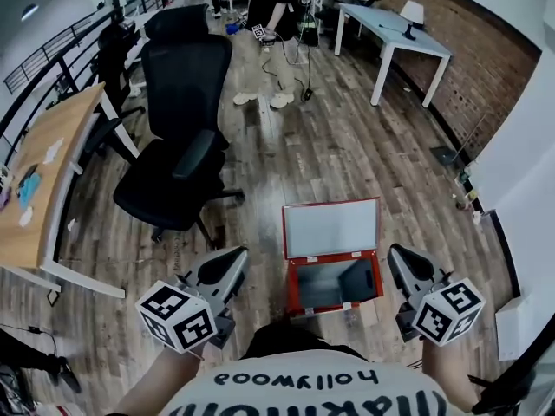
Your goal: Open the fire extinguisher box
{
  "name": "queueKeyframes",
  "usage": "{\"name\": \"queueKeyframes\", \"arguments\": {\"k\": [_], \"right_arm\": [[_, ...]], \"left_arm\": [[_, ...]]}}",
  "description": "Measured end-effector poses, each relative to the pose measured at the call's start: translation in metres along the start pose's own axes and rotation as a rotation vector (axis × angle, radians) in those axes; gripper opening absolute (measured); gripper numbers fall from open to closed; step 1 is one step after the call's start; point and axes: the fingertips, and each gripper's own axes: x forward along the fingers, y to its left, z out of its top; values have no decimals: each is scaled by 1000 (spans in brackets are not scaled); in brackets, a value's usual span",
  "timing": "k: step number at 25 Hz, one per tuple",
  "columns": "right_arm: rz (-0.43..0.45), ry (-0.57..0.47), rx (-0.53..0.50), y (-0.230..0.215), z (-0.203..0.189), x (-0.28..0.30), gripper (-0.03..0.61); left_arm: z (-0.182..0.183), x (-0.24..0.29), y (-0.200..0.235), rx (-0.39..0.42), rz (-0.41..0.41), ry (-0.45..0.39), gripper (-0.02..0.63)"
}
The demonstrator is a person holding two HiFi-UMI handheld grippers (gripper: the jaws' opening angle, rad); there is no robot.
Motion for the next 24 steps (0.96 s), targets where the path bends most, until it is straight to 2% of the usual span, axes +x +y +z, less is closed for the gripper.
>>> {"name": "queueKeyframes", "arguments": {"k": [12,24], "right_arm": [[24,1,-26,-3,-4,-2,11],[34,20,-60,1,-7,1,11]], "left_arm": [[-7,-3,-18,11,14,29,6],[-7,-8,-15,-1,34,25,6]]}}
